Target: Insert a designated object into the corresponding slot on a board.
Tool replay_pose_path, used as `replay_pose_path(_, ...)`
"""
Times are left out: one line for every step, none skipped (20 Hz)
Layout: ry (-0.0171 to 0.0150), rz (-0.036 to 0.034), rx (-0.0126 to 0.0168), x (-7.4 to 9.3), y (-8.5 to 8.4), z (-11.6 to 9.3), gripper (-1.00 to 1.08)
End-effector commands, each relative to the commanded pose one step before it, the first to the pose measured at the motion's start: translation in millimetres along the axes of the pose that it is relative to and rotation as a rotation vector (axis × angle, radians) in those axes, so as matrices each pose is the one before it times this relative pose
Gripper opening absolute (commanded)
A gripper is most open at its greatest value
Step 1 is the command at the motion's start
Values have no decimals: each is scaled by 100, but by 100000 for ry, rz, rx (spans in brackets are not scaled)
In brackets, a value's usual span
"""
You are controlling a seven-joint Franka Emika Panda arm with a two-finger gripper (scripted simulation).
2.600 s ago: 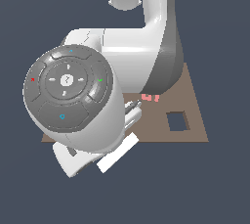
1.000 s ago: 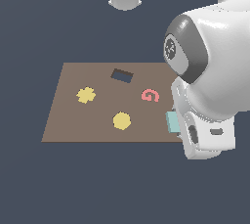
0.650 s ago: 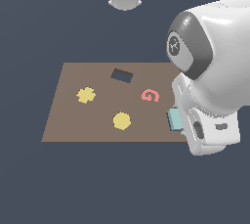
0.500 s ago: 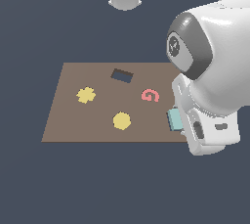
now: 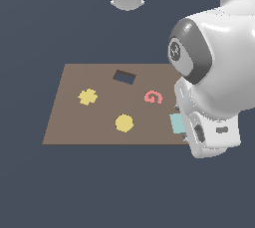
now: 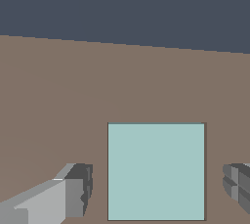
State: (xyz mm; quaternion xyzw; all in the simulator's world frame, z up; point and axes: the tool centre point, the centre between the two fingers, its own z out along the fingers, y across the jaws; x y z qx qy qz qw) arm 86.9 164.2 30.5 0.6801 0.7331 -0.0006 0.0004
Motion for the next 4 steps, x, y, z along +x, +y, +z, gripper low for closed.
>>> replay_pose_path(3,-6,-40,2,12,-8,100)
replay_pose_path(0,0,0,0,0,0,100)
replay_pose_path(0,0,0,0,0,0,100)
replay_pose_path(0,0,0,0,0,0,100)
